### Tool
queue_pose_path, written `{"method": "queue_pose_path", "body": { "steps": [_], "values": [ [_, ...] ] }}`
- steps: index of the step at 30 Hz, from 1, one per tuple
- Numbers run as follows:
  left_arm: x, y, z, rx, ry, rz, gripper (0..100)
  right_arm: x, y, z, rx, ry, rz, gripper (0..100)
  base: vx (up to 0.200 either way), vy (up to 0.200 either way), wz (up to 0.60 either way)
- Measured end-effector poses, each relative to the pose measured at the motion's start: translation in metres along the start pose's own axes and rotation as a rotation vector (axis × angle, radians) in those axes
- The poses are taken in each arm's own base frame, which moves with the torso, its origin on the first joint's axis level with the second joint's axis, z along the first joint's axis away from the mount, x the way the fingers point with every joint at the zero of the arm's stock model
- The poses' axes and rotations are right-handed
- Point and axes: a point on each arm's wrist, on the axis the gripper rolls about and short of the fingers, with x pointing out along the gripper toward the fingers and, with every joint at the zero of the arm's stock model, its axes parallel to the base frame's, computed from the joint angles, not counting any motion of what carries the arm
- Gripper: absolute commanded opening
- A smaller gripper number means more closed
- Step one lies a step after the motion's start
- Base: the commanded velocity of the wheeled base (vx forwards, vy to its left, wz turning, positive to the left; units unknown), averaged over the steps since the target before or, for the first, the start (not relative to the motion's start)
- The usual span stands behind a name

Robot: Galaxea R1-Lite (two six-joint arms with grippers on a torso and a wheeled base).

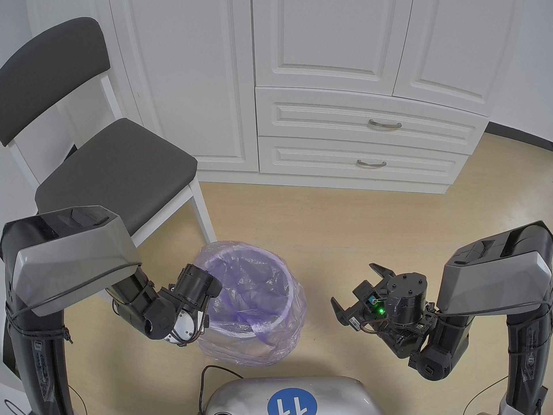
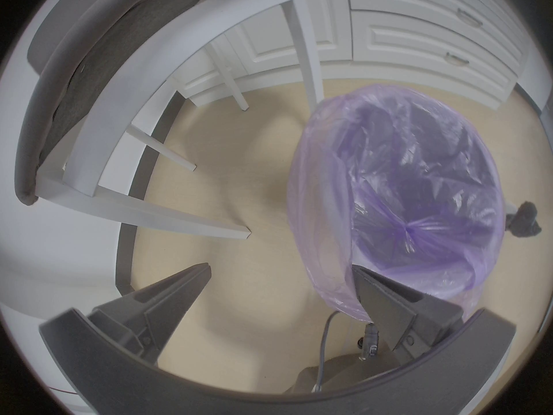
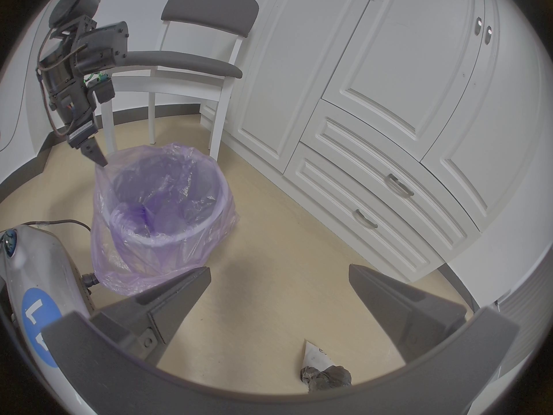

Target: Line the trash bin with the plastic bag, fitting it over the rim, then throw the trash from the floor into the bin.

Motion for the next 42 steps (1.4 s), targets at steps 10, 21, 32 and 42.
{"method": "queue_pose_path", "body": {
  "steps": [10,21,32,42],
  "values": [
    [0.024,0.020,-0.006,-0.050,0.059,-0.022,100,0.001,0.001,-0.001,-0.001,0.002,0.002,100,0.000,0.000,0.00],
    [0.052,0.040,0.010,-0.181,0.061,-0.140,100,0.002,0.001,-0.001,-0.001,0.003,0.001,100,0.000,0.000,0.00],
    [0.079,0.041,0.014,-0.221,0.050,-0.125,100,0.005,0.002,-0.004,-0.002,0.010,0.000,100,0.000,0.000,0.00],
    [0.092,0.034,0.024,-0.239,0.021,-0.132,100,0.012,0.005,-0.010,-0.003,0.022,-0.002,100,0.000,0.000,0.00]
  ]
}}
